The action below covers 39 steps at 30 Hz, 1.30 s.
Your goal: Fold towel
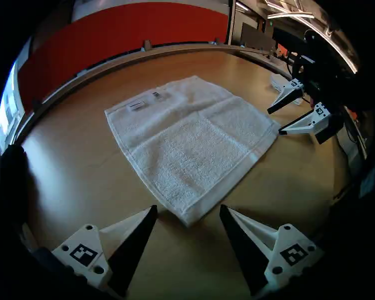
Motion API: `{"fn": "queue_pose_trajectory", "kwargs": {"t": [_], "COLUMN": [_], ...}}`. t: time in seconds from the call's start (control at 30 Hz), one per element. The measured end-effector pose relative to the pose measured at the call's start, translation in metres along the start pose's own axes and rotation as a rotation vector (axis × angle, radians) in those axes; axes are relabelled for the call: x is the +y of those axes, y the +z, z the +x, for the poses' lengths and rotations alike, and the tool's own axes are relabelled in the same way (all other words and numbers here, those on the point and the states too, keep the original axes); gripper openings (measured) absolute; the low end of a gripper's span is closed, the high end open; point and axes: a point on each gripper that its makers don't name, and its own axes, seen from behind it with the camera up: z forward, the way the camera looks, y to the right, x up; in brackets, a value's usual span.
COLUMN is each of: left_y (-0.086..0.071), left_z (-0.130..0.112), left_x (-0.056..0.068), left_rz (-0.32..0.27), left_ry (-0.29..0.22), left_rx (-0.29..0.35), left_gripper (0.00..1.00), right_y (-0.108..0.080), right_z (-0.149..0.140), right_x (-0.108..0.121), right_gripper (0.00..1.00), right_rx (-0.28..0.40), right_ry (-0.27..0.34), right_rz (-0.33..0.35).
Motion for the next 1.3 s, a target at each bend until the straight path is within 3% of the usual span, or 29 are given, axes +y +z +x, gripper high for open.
{"fn": "queue_pose_trajectory", "kwargs": {"t": [0.23,0.4,0.63,0.87,1.1,1.23,1.3], "left_y": [0.0,0.0004,0.0026,0.0049,0.0041,0.0036,0.0036], "left_z": [-0.0003,0.0019,0.0049,0.0029,0.001,0.0005,0.0004], "left_x": [0.0012,0.003,0.0019,-0.0009,0.0024,0.0043,0.0047], "left_rz": [0.011,0.006,0.016,0.05,0.049,0.045,0.045], "left_ry": [0.016,0.01,-0.016,0.006,0.007,0.011,0.01], "left_rx": [0.0,0.001,0.008,0.001,-0.009,-0.013,-0.014], "left_gripper": [0.92,0.92,0.88,0.77,0.64,0.52,0.52], "right_y": [-0.001,-0.0011,-0.001,-0.0008,-0.001,-0.0007,-0.0004], "right_z": [-0.0058,-0.006,-0.0062,-0.0064,-0.0064,-0.0056,-0.005], "right_x": [-0.0008,0.0035,0.0042,0.0032,0.0027,0.0043,0.0049], "right_gripper": [0.82,0.71,0.7,0.6,0.49,0.38,0.31], "right_rx": [-0.007,-0.008,-0.008,-0.01,-0.016,-0.019,-0.022], "right_ry": [-0.007,-0.013,-0.025,-0.028,-0.025,-0.018,-0.016], "right_rz": [0.015,0.001,0.001,0.002,0.002,0.001,0.001]}}
